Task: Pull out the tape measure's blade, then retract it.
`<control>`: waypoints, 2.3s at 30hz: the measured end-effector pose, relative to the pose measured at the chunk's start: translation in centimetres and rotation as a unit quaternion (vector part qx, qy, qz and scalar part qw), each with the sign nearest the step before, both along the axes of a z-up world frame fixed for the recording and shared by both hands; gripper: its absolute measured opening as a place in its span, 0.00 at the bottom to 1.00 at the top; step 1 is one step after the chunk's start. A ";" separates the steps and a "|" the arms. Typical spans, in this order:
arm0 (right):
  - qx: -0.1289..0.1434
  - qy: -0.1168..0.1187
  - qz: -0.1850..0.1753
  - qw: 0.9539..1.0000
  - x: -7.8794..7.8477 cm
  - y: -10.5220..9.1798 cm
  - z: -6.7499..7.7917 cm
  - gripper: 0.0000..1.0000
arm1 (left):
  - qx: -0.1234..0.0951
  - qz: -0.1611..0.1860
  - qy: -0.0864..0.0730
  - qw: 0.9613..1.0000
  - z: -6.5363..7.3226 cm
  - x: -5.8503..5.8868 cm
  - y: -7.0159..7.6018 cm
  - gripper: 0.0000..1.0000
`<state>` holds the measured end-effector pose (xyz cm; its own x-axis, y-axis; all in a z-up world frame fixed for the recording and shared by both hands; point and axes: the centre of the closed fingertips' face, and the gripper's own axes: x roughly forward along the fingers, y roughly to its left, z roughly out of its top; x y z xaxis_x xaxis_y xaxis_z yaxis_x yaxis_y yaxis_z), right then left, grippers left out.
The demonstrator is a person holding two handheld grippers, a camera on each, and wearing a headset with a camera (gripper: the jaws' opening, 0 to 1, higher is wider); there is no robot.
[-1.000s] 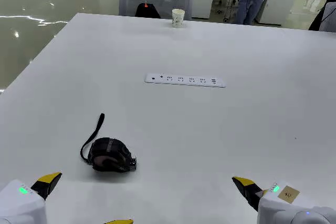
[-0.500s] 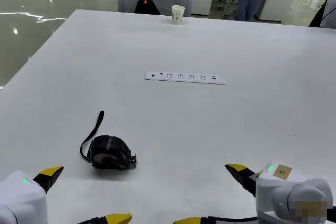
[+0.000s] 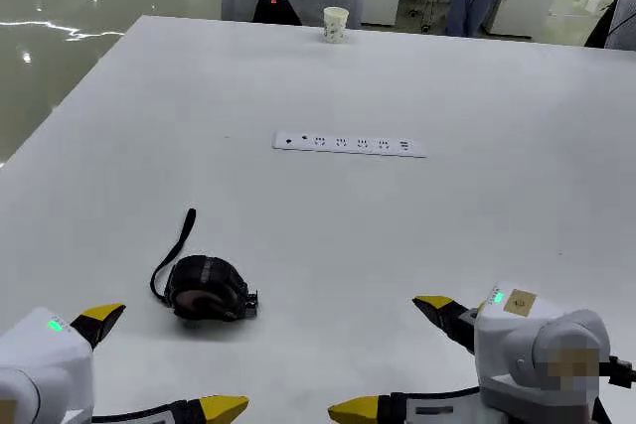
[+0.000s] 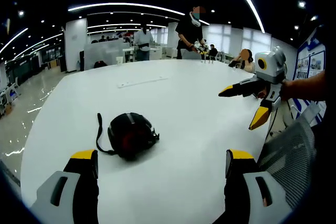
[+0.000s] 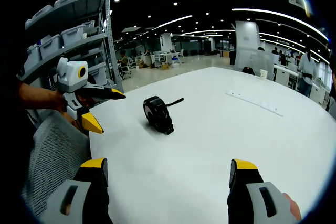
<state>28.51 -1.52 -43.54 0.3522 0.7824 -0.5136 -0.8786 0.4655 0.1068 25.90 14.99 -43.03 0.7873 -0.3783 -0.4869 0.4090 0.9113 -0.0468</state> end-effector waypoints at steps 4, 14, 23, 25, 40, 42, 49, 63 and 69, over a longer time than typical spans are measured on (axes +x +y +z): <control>0.000 0.000 0.005 1.000 0.4 0.1 -0.1 0.95 | 0.005 -0.010 0.001 1.000 -0.1 0.4 0.0 0.99; -0.012 -0.010 0.022 1.000 1.5 0.6 -0.2 0.90 | 0.013 -0.024 0.002 1.000 -0.2 1.3 0.4 0.99; -0.022 -0.026 0.037 0.999 2.7 1.0 -0.2 0.82 | 0.024 -0.037 -0.004 0.999 -0.1 2.3 0.8 0.97; -0.024 -0.028 0.042 0.998 3.0 1.2 -0.2 0.81 | 0.024 -0.040 -0.005 0.999 0.1 2.6 0.9 0.97; -0.041 -0.045 0.088 0.994 4.4 3.0 -0.6 0.69 | 0.050 -0.082 -0.009 0.995 0.0 4.6 1.7 0.81; -0.044 -0.047 0.092 0.994 4.6 3.2 -0.7 0.69 | 0.053 -0.087 -0.007 0.995 -0.1 4.8 1.8 0.80; -0.040 -0.053 0.105 0.992 5.4 4.3 -0.8 0.63 | 0.068 -0.108 -0.003 0.992 -0.2 5.4 2.3 0.71; -0.056 -0.058 0.149 0.986 6.5 6.7 -1.7 0.55 | 0.095 -0.158 0.010 0.983 -0.9 6.9 2.7 0.55; -0.063 -0.059 0.167 0.982 6.7 7.7 -2.2 0.51 | 0.113 -0.181 0.018 0.977 -1.3 7.3 2.9 0.50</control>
